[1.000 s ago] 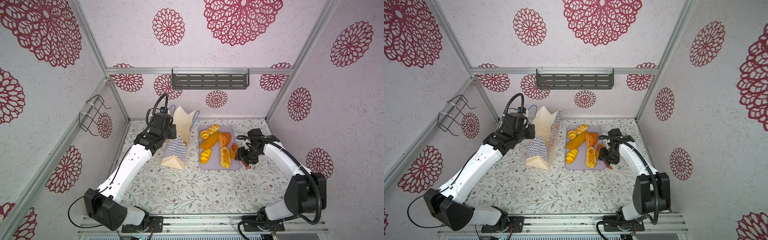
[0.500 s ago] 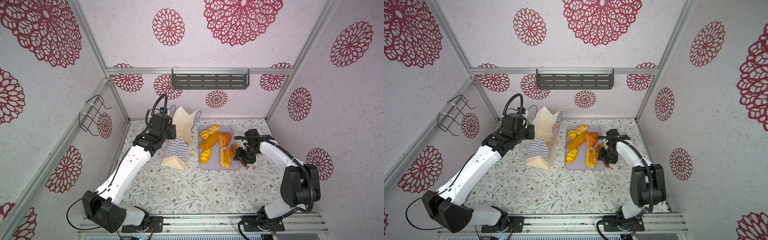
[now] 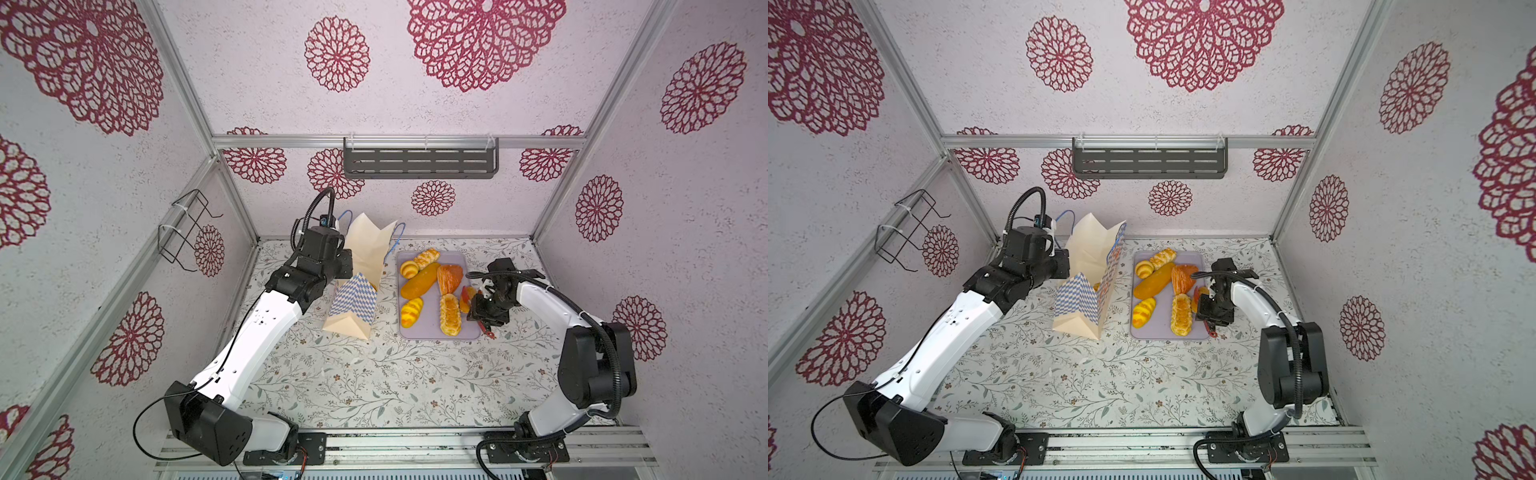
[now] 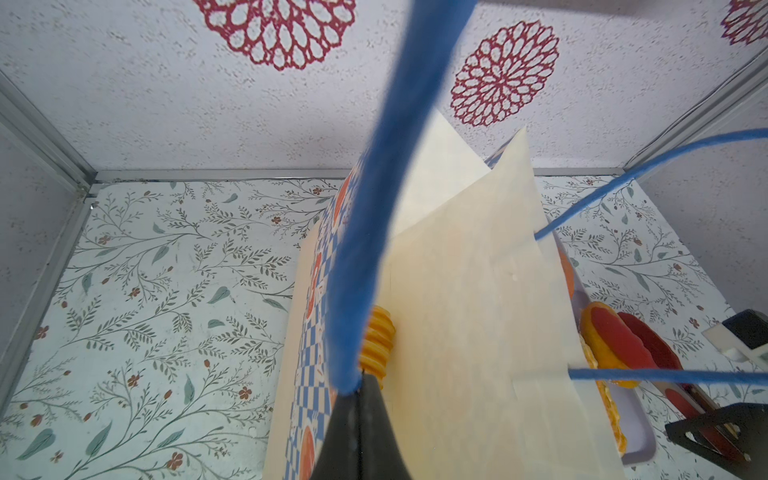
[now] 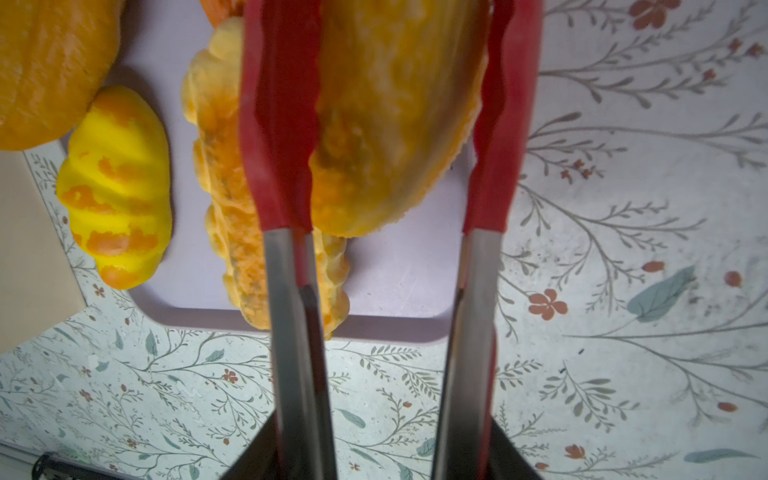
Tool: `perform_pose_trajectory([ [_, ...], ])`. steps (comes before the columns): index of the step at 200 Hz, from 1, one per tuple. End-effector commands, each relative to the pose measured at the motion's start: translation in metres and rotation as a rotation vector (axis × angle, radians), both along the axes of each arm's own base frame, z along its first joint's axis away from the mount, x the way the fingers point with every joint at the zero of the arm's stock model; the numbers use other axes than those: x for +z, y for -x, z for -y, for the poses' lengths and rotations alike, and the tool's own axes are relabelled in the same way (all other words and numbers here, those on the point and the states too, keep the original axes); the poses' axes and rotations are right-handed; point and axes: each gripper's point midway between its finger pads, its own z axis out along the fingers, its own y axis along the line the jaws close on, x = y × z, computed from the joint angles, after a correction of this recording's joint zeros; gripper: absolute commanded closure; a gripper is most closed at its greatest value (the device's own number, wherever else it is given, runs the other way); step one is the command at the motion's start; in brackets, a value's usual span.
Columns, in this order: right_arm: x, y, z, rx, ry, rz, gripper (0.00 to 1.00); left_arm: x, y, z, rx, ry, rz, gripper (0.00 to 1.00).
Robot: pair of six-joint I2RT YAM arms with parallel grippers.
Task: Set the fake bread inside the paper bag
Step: 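Lower the tongs around a yellow bread on the tray with right gripper, then close the tongs on the yellow bread and lift it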
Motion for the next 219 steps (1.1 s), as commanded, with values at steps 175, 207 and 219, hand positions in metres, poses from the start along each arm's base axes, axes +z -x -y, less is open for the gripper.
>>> perform_pose_trajectory([
  [175,0.116,-0.025,-0.024,-0.008,-0.195,0.281,0.71,0.012,-0.008,0.002,0.002,0.026,0.035,1.00],
  [207,0.153,-0.033,-0.036,0.001,-0.284,0.358,0.72,0.012,-0.010,0.003,0.002,0.030,0.033,1.00],
  [219,0.173,-0.037,-0.040,0.001,-0.316,0.401,0.72,0.012,-0.011,0.004,0.003,0.031,0.033,1.00],
])
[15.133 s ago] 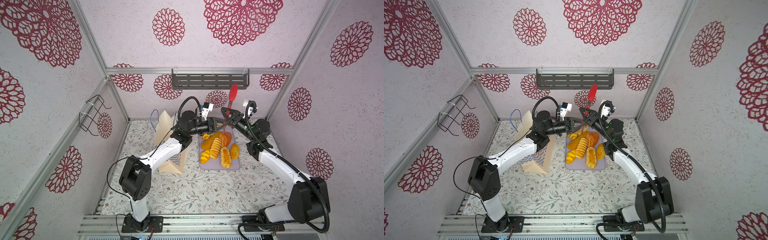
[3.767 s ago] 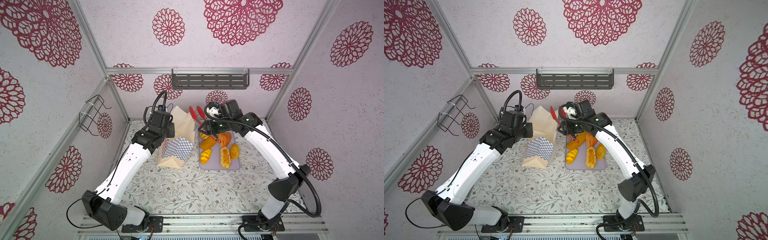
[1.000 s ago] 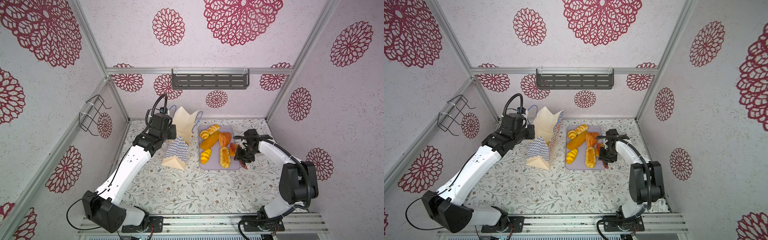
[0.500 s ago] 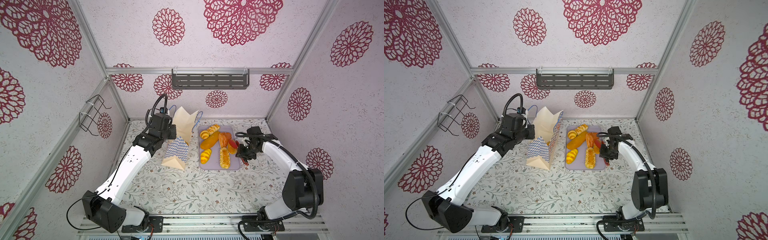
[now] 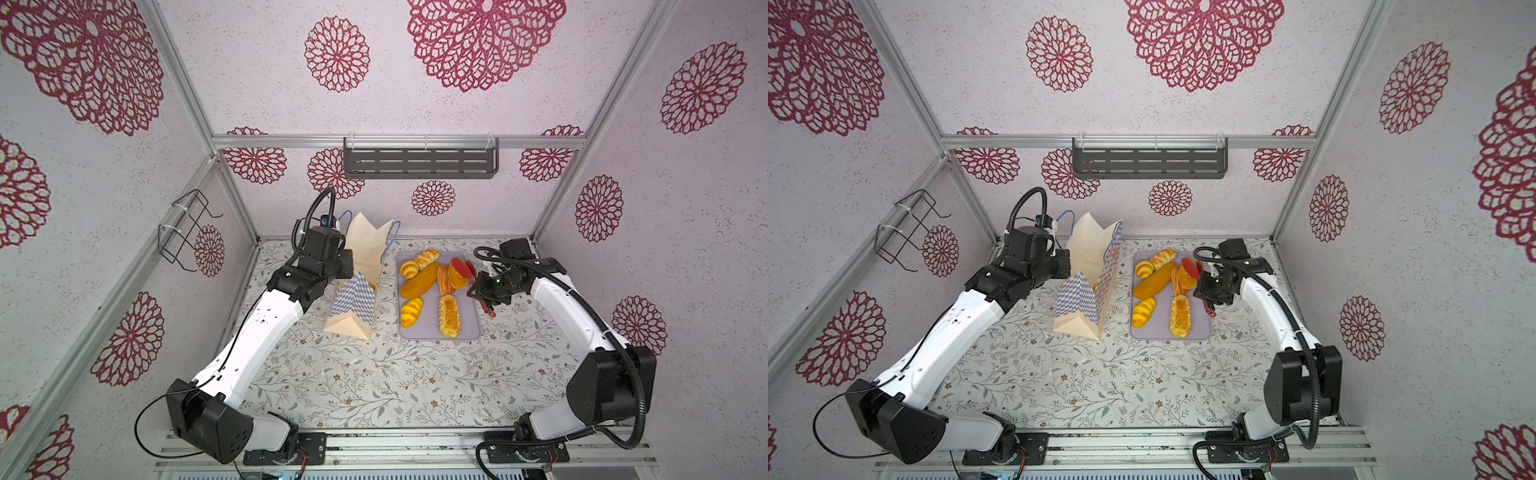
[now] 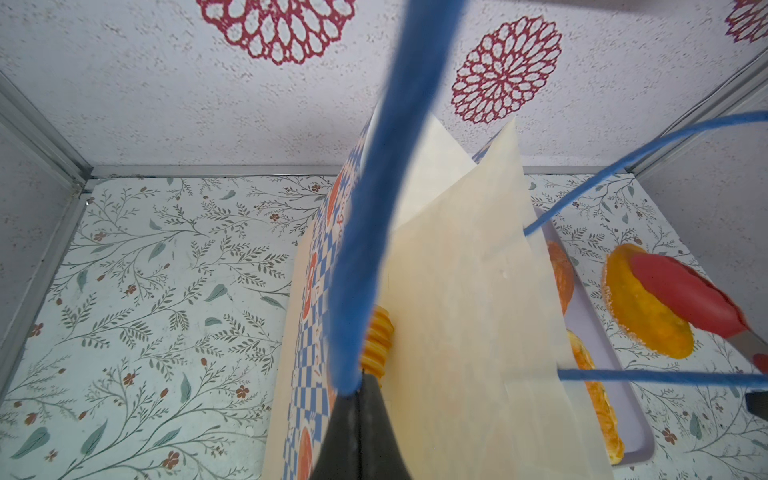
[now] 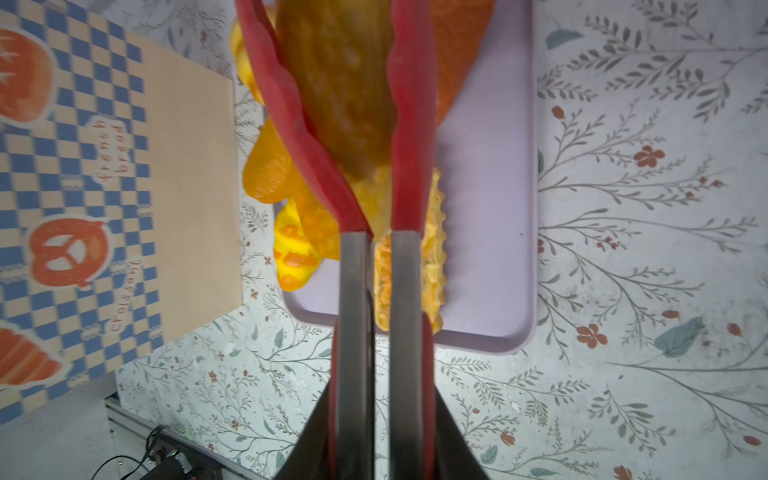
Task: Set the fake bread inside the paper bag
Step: 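Close the tongs on the yellow bread and lift it, then carry the yellow bread in the tongs toward the bag held by left gripper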
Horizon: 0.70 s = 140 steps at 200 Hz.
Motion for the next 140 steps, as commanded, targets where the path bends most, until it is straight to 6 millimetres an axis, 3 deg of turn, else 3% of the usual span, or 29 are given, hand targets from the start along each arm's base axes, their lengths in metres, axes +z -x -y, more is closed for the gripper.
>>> perform_pose_trajectory([
  [1,0.068,-0.008,-0.013,0.005,-0.119,0.164,0.72,0.015,-0.009,0.002,0.002,0.025,0.043,1.00],
  [53,0.172,-0.028,-0.036,0.020,-0.283,0.391,0.72,0.016,-0.010,0.005,-0.003,0.038,0.040,1.00],
  [86,0.228,-0.031,-0.069,0.088,-0.381,0.508,0.72,0.016,-0.011,0.007,-0.004,0.047,0.039,1.00],
  [113,0.258,-0.027,-0.111,0.175,-0.436,0.559,0.71,0.016,-0.011,0.008,-0.003,0.052,0.036,1.00],
  [140,0.271,-0.022,-0.157,0.270,-0.496,0.559,0.71,0.016,-0.011,0.007,-0.001,0.055,0.036,1.00],
])
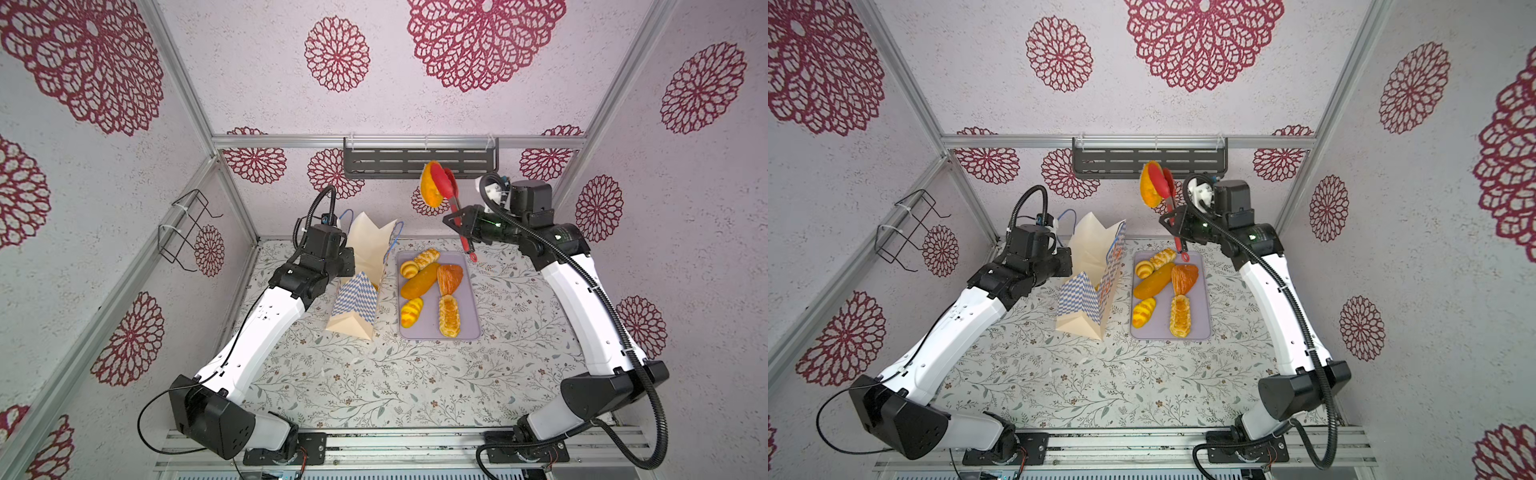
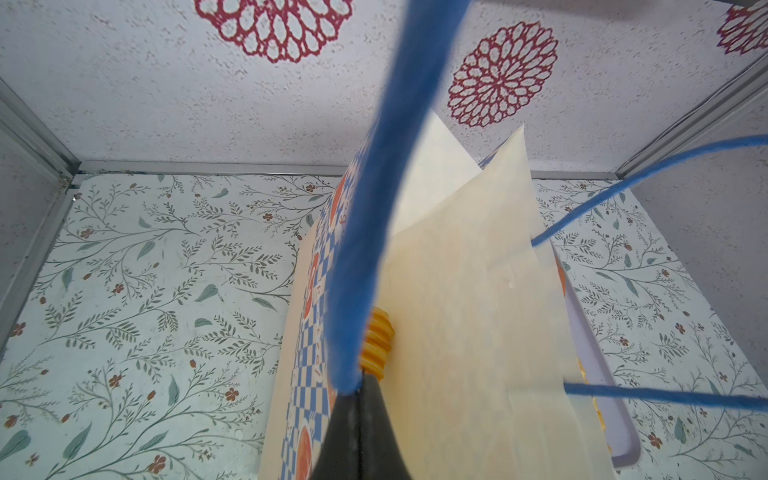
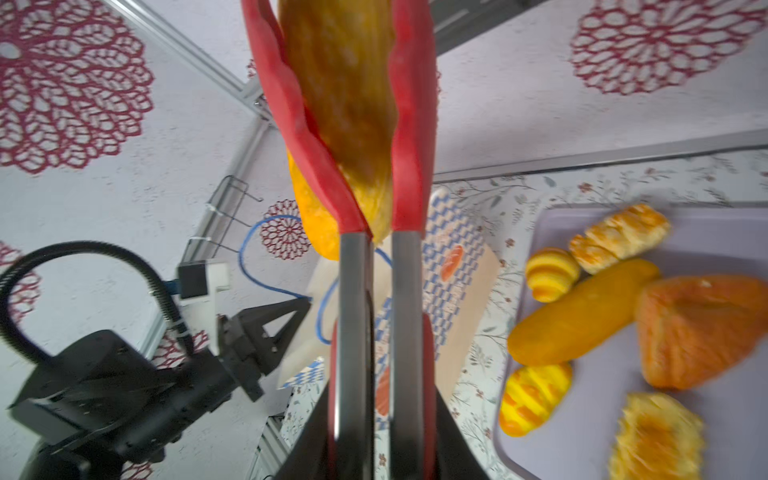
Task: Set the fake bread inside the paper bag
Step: 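Carry the yellow bread in the tongs toward the bag held by left gripper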
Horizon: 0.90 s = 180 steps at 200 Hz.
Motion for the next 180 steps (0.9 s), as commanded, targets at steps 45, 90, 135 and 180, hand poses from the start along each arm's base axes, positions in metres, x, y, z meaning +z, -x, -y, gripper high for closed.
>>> perform_pose_trajectory([
  [45,0.023,0.006,-0.076,0.168,-0.090,0.049,0.71,0.016,-0.005,0.003,0.002,0.033,0.041,1.00],
  [90,-0.006,0.004,-0.093,0.200,-0.042,-0.011,0.71,0.018,-0.005,0.003,0.001,0.033,0.044,1.00],
  [135,-0.036,0.011,-0.092,0.212,0.061,-0.061,0.71,0.020,-0.006,0.002,0.004,0.031,0.048,1.00],
  [180,-0.067,0.021,-0.085,0.226,0.172,-0.121,0.71,0.023,-0.005,0.002,0.007,0.029,0.053,1.00],
])
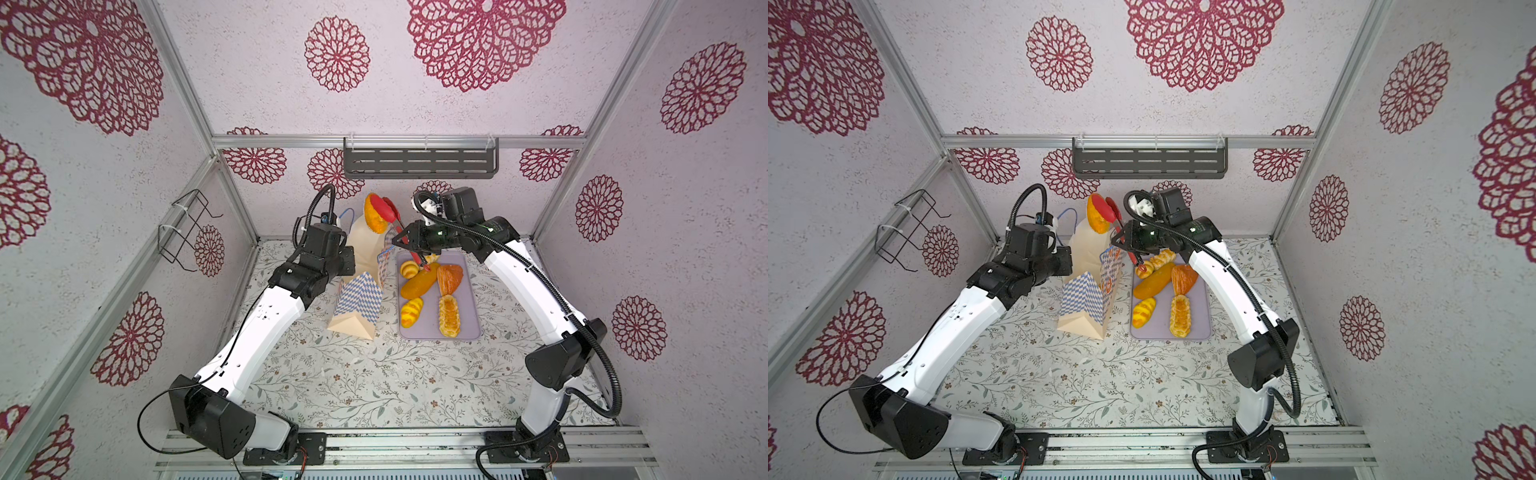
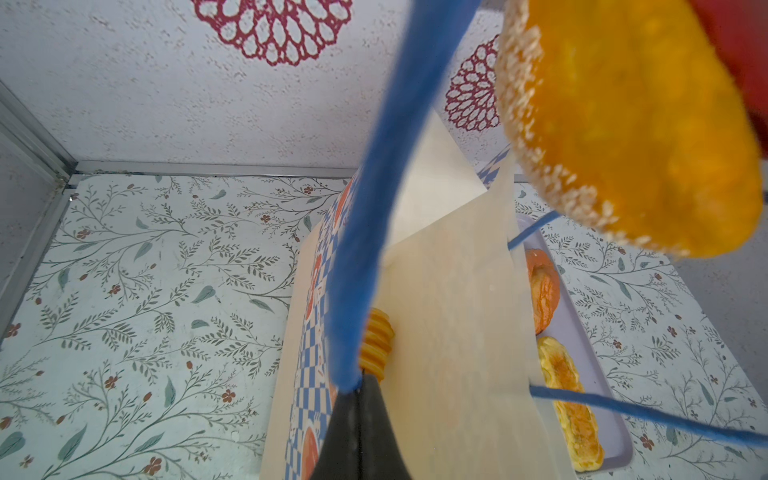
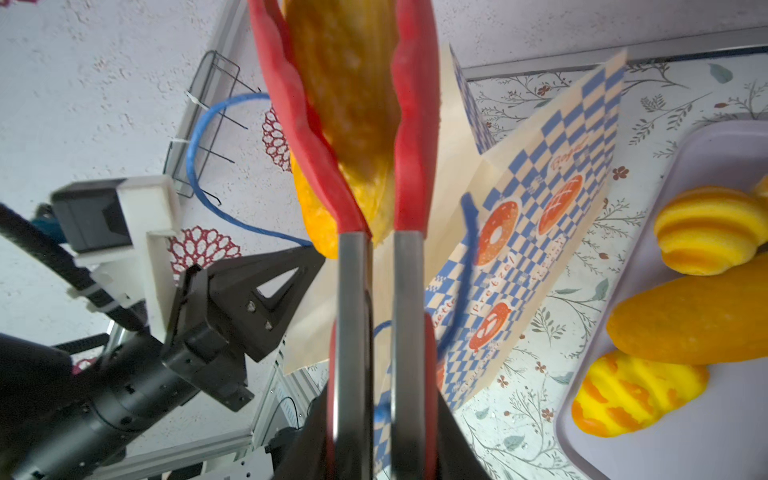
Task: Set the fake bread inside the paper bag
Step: 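Carry the yellow bread in the tongs toward the bag held by left gripper, then lower the tongs into the bag opening and open them to release bread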
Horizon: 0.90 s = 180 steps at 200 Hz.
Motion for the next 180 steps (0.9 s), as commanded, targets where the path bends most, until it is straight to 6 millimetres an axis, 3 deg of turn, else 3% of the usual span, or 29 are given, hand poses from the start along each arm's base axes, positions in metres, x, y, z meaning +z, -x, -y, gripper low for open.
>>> perform_pose_trajectory([
  [1,0.009,0.011,0.007,0.027,0.046,0.056,0.71,0.019,-0.005,0.001,0.006,0.018,0.048,1.00],
  [25,0.005,0.013,0.013,0.024,0.083,0.061,0.71,0.019,-0.005,0.001,0.005,0.016,0.047,1.00],
  [64,0.021,0.017,0.018,0.024,0.091,0.093,0.69,0.022,-0.004,0.001,0.006,0.010,0.053,1.00],
  [124,-0.009,0.027,0.017,0.080,0.160,0.011,0.70,0.040,-0.004,-0.006,0.018,-0.025,0.092,1.00],
  [180,-0.019,0.038,0.010,0.127,0.173,-0.014,0.68,0.046,-0.005,-0.005,0.014,-0.027,0.100,1.00],
])
